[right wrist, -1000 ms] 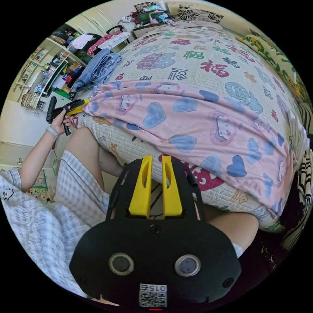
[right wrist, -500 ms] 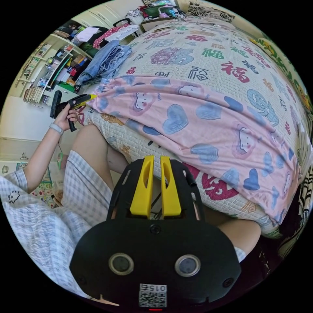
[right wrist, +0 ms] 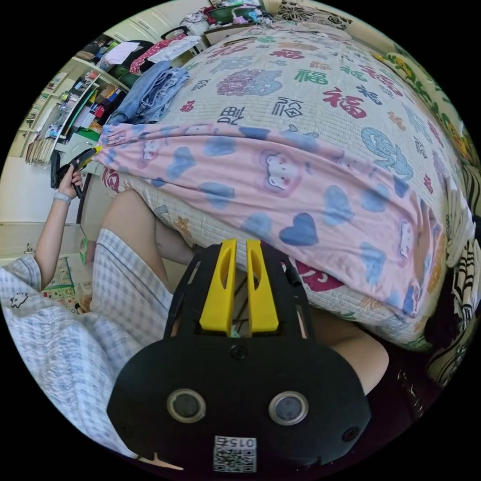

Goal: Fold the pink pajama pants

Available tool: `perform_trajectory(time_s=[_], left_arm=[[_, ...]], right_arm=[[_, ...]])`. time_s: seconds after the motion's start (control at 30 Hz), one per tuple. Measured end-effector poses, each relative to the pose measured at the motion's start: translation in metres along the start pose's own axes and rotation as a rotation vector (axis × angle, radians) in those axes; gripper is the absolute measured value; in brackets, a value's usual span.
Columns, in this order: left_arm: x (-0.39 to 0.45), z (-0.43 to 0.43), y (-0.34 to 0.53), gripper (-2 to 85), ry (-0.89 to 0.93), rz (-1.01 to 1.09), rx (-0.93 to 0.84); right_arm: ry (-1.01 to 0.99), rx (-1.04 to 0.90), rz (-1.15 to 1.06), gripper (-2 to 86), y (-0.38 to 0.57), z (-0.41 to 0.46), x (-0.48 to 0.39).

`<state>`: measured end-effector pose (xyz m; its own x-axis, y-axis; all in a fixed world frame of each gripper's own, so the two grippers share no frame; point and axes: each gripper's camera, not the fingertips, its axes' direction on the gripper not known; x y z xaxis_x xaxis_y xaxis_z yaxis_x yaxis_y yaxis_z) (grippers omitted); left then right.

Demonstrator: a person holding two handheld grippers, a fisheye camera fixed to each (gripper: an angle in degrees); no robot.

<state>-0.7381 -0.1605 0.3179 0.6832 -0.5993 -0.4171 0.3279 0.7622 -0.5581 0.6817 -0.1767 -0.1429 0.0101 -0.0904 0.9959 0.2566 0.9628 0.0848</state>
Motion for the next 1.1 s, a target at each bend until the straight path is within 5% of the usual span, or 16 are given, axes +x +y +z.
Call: perform_trajectory(time_s=[0.23, 0.4, 0.57, 0.77, 1.1], left_arm=[[0.048, 0.009, 0.050, 10.7, -0.195, 0.023, 0.095], [0.171, 0.026, 0.073, 10.9, 0.010, 0.350, 0.166], [0.381, 0.142, 0.085, 10.8, 0.277, 0.811, -0.048], [0.611, 0.287, 0.121, 10.4, 0.360, 1.184, -0.252], [0.821, 0.524, 0.192, 11.1, 0.180, 1.324, -0.664]], right_arm=[[0.072, 0.085, 0.279, 6.0, 0.093, -0.076, 0.129], [0.000, 0.297, 0.637, 7.8, 0.183, -0.136, 0.255], [-0.142, 0.408, 0.911, 9.9, 0.266, -0.142, 0.364], [-0.390, 0.432, 1.011, 11.2, 0.310, -0.113, 0.445], [-0.590, 0.511, 0.928, 7.1, 0.343, -0.090, 0.489]])
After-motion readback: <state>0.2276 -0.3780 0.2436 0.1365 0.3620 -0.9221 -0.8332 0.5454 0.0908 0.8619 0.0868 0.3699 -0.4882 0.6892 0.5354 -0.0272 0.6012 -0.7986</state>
